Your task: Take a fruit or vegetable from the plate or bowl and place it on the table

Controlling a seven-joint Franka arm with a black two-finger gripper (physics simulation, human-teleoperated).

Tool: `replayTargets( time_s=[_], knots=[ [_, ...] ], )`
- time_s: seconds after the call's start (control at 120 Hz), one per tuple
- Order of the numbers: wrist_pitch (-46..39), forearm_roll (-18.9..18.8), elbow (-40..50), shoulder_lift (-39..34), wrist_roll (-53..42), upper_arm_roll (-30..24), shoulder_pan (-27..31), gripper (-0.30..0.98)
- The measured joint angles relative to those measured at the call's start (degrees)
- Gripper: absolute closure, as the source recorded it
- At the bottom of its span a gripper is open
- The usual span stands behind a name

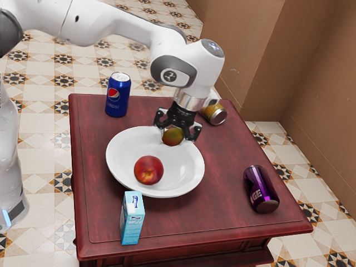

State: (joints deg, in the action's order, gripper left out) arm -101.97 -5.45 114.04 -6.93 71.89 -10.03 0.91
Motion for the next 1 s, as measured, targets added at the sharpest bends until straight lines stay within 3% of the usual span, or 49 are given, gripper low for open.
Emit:
replayTargets(
  time_s=[0.275, 0.517, 0.658, 0.842, 1.0],
  knots=[
    [-0.18, -4.66, -21.17, 13.57, -0.39, -0.01, -0.13, 0.42],
    [-0.97, -6.10, -31.02, 22.87, -0.66, 0.08, 0.17, 0.43],
    [-2.09, -5.97, -32.19, 24.00, -0.89, 0.09, 0.17, 0.17],
    [-3.09, -6.14, -32.54, 23.87, -1.16, 0.13, 0.18, 0.05],
    [-4.85, -13.00, -32.63, 24.05, -1.33, -2.15, -0.41, 0.01]
  ],
)
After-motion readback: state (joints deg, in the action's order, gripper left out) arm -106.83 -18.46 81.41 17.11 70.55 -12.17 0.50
